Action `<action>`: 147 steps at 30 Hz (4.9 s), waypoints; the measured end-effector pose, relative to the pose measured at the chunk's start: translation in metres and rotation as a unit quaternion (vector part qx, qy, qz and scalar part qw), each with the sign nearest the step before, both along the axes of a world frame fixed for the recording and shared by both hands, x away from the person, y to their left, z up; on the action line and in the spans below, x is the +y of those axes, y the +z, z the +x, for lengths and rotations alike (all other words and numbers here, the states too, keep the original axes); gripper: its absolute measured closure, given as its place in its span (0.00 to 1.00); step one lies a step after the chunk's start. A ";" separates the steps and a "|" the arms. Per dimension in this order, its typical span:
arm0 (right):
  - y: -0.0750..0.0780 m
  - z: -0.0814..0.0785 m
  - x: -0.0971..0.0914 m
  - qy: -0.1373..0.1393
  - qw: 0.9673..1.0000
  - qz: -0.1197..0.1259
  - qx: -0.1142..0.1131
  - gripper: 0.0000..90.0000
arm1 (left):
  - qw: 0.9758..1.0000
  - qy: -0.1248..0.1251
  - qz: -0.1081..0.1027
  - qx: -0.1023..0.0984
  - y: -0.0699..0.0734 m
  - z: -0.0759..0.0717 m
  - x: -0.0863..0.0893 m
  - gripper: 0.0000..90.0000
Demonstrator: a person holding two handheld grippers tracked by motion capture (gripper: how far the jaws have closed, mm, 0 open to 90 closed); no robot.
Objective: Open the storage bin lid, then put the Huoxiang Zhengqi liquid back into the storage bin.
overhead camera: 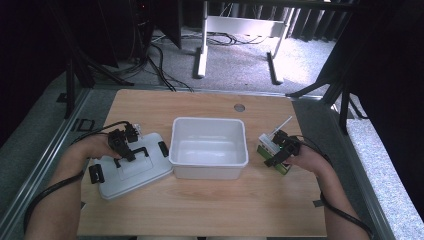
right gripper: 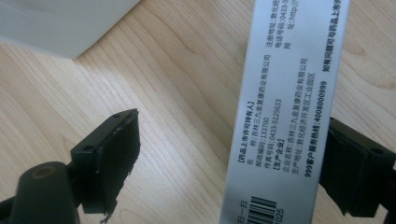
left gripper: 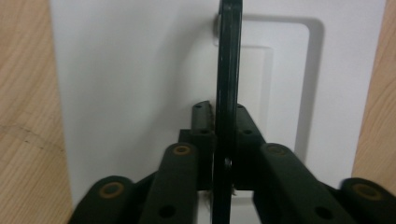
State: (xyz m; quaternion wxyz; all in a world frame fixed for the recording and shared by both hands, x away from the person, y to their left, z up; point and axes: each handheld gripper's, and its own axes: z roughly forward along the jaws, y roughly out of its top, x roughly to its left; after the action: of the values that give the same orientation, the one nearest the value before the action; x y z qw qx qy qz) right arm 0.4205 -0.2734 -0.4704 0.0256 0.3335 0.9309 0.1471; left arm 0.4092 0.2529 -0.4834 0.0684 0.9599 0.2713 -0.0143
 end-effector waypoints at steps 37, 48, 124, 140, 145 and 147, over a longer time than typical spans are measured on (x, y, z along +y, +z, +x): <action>0.003 0.006 0.004 -0.025 0.999 -0.027 0.008 0.29 | 1.000 0.007 0.009 -0.012 0.051 -0.001 -0.028 0.44; 0.002 0.010 0.016 -0.030 0.998 -0.043 0.014 0.50 | 1.000 -0.006 -0.001 -0.008 0.054 -0.003 -0.039 0.44; 0.190 -0.025 0.148 0.221 0.970 -0.076 -0.069 0.69 | 1.000 -0.012 -0.010 0.007 0.057 -0.006 -0.041 0.44; 0.165 -0.032 0.197 0.290 0.952 -0.074 -0.065 0.69 | 1.000 -0.014 -0.011 0.008 0.057 -0.007 -0.041 0.44; 0.151 -0.031 0.207 0.300 0.948 -0.080 -0.064 0.69 | 1.000 -0.014 -0.011 0.008 0.056 -0.007 -0.040 0.44; 0.146 -0.032 0.211 0.303 0.948 -0.080 -0.060 0.69 | 1.000 -0.015 -0.012 0.008 0.056 -0.008 -0.040 0.44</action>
State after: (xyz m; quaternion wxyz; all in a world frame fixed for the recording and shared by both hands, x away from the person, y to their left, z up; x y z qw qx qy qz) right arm 0.3890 -0.0625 -0.3241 0.0626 0.0229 0.9935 0.0924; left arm 0.4016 0.2124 -0.4272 0.0774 0.9629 0.2573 -0.0264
